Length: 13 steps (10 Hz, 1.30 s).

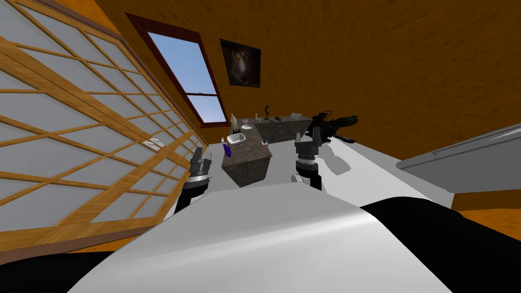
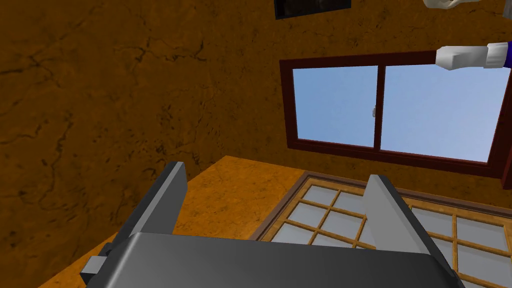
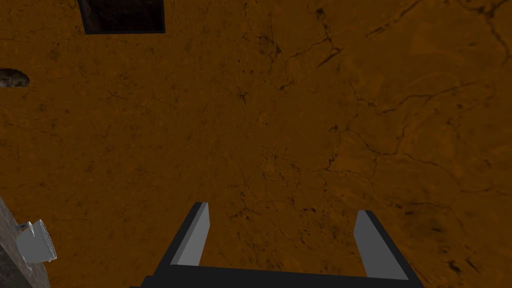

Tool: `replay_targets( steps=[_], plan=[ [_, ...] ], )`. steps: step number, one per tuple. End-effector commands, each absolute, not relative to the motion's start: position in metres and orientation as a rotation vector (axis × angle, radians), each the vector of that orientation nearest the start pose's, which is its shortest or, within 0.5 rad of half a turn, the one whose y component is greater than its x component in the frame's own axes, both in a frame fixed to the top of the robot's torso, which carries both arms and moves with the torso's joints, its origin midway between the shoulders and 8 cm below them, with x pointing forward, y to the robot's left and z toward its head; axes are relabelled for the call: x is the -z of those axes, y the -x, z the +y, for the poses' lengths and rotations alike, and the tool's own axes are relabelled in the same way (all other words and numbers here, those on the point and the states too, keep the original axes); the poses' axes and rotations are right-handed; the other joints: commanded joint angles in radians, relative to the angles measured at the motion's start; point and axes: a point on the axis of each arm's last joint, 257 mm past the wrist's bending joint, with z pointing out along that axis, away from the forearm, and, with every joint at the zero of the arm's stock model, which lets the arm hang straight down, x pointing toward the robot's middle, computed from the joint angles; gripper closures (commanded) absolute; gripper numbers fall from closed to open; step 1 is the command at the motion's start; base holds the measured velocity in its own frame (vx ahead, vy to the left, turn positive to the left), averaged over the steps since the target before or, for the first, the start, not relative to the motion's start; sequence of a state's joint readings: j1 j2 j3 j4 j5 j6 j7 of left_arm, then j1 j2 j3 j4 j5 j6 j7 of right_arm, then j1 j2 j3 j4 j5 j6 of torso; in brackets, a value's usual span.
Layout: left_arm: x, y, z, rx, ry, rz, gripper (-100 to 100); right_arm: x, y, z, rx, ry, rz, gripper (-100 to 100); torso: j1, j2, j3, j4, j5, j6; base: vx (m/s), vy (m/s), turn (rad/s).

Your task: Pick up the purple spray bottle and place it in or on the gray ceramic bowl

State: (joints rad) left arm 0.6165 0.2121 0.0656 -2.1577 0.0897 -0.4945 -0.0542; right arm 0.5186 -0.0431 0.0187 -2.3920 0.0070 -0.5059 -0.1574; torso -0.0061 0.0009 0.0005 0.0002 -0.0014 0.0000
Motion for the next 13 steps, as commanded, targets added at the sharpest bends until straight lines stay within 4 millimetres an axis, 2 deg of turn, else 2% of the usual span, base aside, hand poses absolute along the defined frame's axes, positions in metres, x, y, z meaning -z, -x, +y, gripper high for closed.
replay_targets(
  steps=[1,7,13],
  plan=[
    [0.081,-0.343,0.328,1.109,0.729,0.967,-100,-0.068,-0.319,-0.263,-1.485,-0.599,0.547,0,0.0,0.0,0.0,0.0,0.0,0.0,-0.027,-0.113,-0.032],
    [0.149,-0.319,0.366,0.957,0.804,1.23,-100,-0.068,-0.319,-0.263,-1.485,-0.599,0.547,0,-0.001,-0.001,0.0,0.0,0.0,0.0,-0.003,-0.109,-0.048],
    [0.21,-0.283,0.426,0.707,0.854,1.522,-100,-0.068,-0.319,-0.263,-1.485,-0.599,0.548,0,0.002,-0.002,-0.001,0.0,0.0,0.0,0.018,-0.093,-0.098]
  ],
)
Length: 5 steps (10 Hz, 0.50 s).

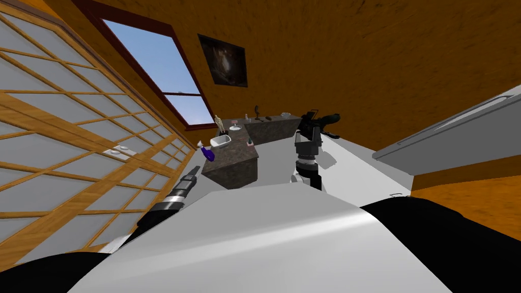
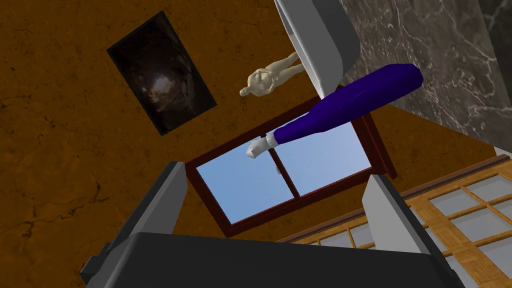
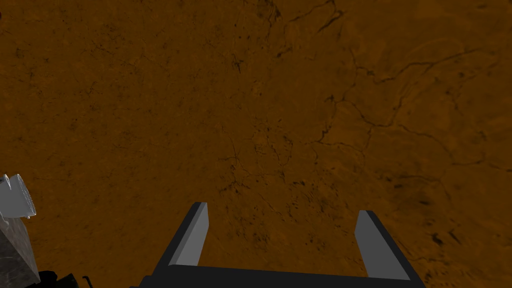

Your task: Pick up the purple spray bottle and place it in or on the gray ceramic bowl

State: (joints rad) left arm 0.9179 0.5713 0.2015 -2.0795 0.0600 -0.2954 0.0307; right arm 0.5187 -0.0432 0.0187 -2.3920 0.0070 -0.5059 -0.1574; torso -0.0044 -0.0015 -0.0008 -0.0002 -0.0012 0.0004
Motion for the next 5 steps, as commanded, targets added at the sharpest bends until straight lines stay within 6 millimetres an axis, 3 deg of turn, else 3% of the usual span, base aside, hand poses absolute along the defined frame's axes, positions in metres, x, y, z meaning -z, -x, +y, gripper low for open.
replay_targets(
  steps=[1,3,4,5],
  plan=[
    [0.218,-0.276,0.439,0.653,0.856,1.571,-100,-0.068,-0.319,-0.263,-1.485,-0.599,0.548,0,0.0,0.0,0.0,0.0,0.0,0.0,0.032,-0.061,-0.13],
    [0.232,-0.263,0.466,0.537,0.857,1.662,-100,-0.068,-0.319,-0.263,-1.485,-0.599,0.548,0,0.002,0.0,0.0,0.0,0.0,0.0,0.035,-0.036,-0.158],
    [0.232,-0.264,0.466,0.536,0.85,1.67,-100,-0.068,-0.319,-0.263,-1.485,-0.599,0.548,0,0.003,0.0,0.0,0.0,0.001,0.0,0.031,-0.023,-0.043],
    [0.237,-0.258,0.481,0.473,0.844,1.716,-100,-0.068,-0.319,-0.263,-1.485,-0.599,0.548,0,0.003,0.0,0.0,0.0,0.001,0.0,0.028,-0.025,-0.106]
  ],
)
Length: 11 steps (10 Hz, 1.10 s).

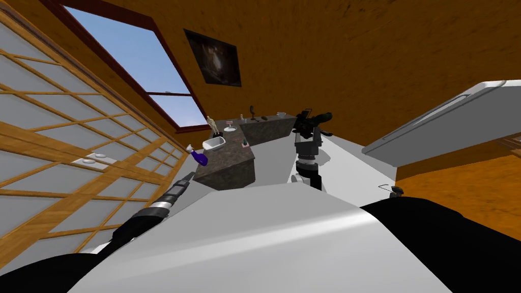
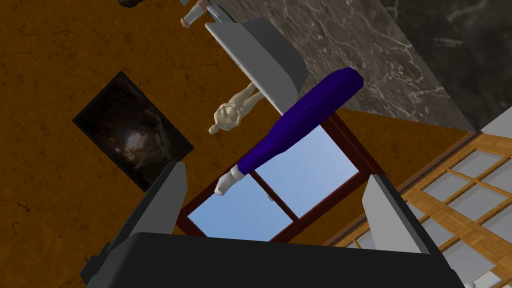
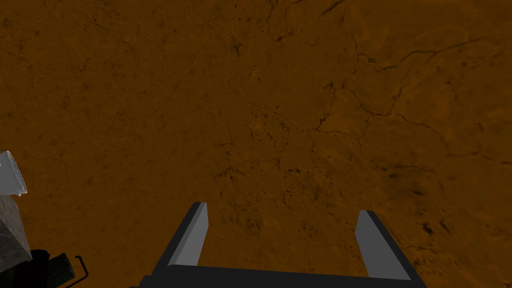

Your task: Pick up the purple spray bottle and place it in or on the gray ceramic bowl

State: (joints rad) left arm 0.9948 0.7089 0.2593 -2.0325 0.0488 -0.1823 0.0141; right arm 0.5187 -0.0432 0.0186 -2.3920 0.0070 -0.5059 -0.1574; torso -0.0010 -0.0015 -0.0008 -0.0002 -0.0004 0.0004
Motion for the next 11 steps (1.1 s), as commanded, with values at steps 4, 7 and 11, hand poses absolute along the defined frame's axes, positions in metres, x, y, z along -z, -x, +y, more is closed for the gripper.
replay_targets(
  steps=[4,7,11],
  plan=[
    [0.244,-0.242,0.525,0.284,0.81,1.837,-100,-0.068,-0.319,-0.263,-1.485,-0.599,0.548,0,0.001,0.0,0.0,0.0,0.0,0.0,0.036,-0.018,-0.134],
    [0.243,-0.234,0.555,0.151,0.776,1.91,-100,-0.068,-0.319,-0.263,-1.485,-0.599,0.548,0,0.001,-0.001,0.0,0.0,0.0,0.0,0.039,-0.008,-0.115],
    [0.236,-0.227,0.596,-0.036,0.723,1.993,-100,-0.068,-0.319,-0.263,-1.485,-0.599,0.548,0,0.001,-0.001,0.0,0.0,0.0,0.0,0.042,-0.005,-0.126]
  ],
)
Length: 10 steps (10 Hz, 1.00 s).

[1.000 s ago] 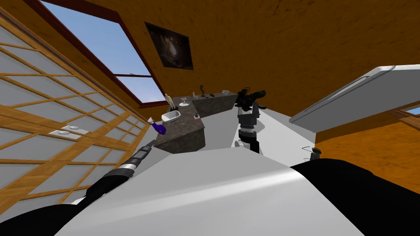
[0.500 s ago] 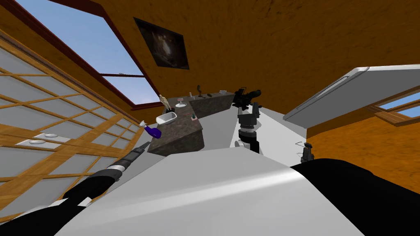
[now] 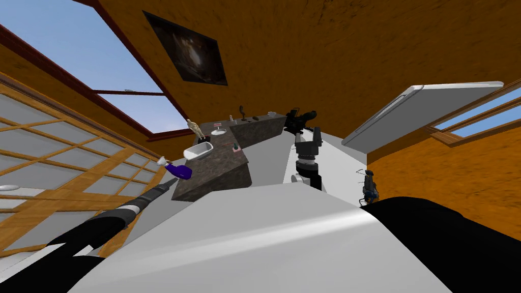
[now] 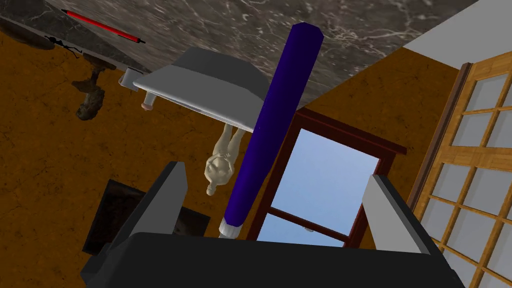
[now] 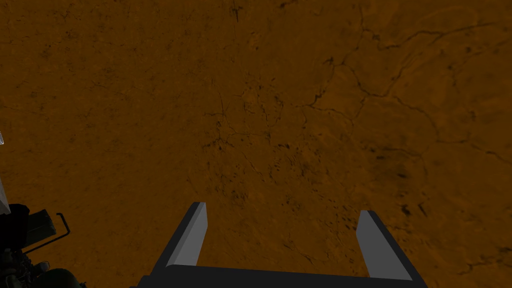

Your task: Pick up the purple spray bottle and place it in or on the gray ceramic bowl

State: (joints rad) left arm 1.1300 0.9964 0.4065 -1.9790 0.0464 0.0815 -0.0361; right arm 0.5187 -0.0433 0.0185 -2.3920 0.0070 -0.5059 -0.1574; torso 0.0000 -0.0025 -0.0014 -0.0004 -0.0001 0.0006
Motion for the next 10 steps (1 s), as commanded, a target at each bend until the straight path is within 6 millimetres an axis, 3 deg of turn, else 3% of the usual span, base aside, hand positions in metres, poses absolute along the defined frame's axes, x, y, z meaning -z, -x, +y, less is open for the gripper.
replay_targets(
  steps=[1,5,8,9,10],
  plan=[
    [0.233,-0.226,0.608,-0.09,0.704,2.014,-100,-0.068,-0.319,-0.263,-1.485,-0.599,0.548,0,0.0,0.0,0.0,0.0,0.0,0.0,0.05,0.001,-0.194],
    [0.218,-0.226,0.64,-0.253,0.631,2.072,-100,-0.068,-0.319,-0.263,-1.485,-0.599,0.548,0,-0.001,0.0,0.0,0.0,0.0,-0.001,0.035,-0.003,-0.099],
    [0.214,-0.23,0.646,-0.29,0.607,2.085,-100,-0.068,-0.319,-0.263,-1.485,-0.599,0.548,0,0.0,0.003,0.002,0.001,0.0,-0.001,-0.003,0.001,-0.034],
    [0.213,-0.23,0.647,-0.296,0.606,2.086,0,-0.068,-0.319,-0.263,-1.485,-0.599,0.548,0,0.0,0.003,0.002,0.001,0.0,-0.001,0.0,0.0,0.0],
    [0.22,-0.234,0.639,-0.289,0.595,2.09,-100,-0.068,-0.319,-0.263,-1.485,-0.599,0.548,0,0.0,0.003,0.002,0.001,0.0,-0.001,0.008,-0.01,0.03]
  ],
)
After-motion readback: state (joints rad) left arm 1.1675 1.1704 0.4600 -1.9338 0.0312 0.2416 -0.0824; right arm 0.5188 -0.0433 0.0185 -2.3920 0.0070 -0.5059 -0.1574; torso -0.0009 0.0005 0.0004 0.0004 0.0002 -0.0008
